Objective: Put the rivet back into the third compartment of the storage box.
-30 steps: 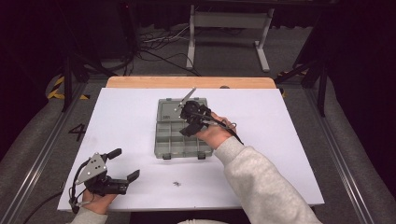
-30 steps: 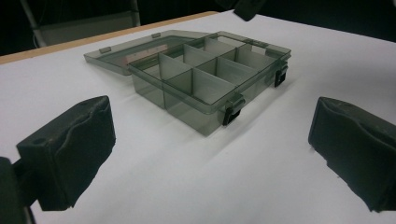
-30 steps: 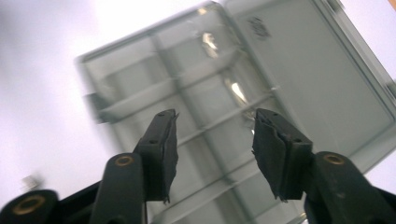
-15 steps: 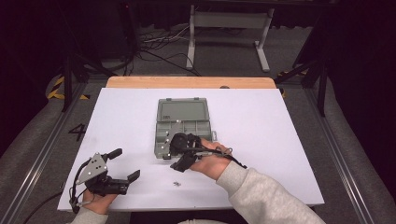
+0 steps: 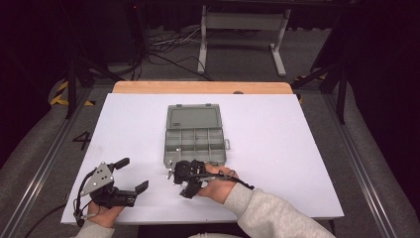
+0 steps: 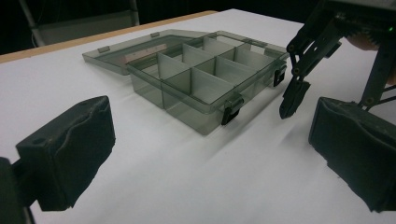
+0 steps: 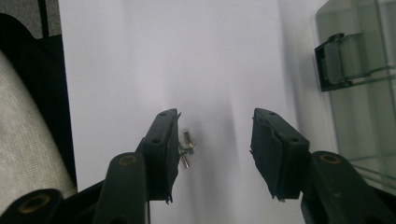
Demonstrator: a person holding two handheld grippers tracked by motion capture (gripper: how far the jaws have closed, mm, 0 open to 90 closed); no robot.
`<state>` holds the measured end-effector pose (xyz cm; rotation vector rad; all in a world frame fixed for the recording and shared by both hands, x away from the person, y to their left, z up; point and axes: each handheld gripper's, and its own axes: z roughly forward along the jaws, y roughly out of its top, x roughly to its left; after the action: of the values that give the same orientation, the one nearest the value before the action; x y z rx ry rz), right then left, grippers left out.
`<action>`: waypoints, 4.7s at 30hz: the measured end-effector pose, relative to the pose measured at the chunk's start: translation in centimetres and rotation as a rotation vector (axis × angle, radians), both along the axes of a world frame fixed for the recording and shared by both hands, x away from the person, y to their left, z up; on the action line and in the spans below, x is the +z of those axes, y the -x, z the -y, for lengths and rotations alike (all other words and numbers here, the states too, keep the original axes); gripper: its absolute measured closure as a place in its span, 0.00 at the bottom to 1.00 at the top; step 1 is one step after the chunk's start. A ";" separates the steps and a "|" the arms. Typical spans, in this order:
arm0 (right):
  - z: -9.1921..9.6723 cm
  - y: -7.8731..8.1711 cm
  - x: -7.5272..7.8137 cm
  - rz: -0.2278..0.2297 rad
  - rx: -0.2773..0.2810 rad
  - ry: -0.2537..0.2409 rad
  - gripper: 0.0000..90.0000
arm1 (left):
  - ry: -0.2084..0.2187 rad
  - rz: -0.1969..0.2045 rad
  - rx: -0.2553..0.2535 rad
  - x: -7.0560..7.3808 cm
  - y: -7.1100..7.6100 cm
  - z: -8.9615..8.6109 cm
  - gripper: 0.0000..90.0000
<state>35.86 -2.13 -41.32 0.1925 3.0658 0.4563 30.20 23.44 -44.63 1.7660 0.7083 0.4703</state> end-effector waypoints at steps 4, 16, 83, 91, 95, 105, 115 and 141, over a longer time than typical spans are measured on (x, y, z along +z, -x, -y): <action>-0.2 0.1 -0.6 -0.009 0.006 0.018 0.63 | 0.000 -0.001 0.000 0.0 0.0 0.0 0.01; -0.5 0.5 -1.3 -0.010 0.035 0.039 0.92 | -0.001 -0.002 0.000 0.0 0.0 0.0 0.01; 5.4 -13.7 6.9 0.087 -0.355 -0.171 0.96 | -0.008 -0.012 -0.005 -0.1 -0.2 0.0 0.02; 5.6 -14.9 4.1 0.059 -0.378 -0.149 0.96 | -0.008 -0.012 -0.006 -0.1 -0.2 -0.1 0.02; 5.8 -15.2 2.9 0.040 -0.397 -0.136 0.96 | -0.005 -0.016 -0.004 -0.2 -0.2 0.0 0.02; 5.9 -14.7 3.2 0.062 -0.405 -0.162 0.64 | 0.002 -0.015 -0.002 -0.2 -0.2 0.0 0.02; 4.9 -10.2 6.9 0.124 -0.310 -0.209 0.20 | -0.002 -0.007 -0.006 -0.1 -0.2 0.0 0.02; 1.0 0.7 1.6 0.013 0.000 -0.068 0.39 | -0.001 -0.008 -0.007 0.0 -0.1 0.0 0.02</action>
<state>35.19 -3.17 -39.69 0.1909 3.0403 0.5604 30.29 23.43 -44.65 1.7713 0.7075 0.4588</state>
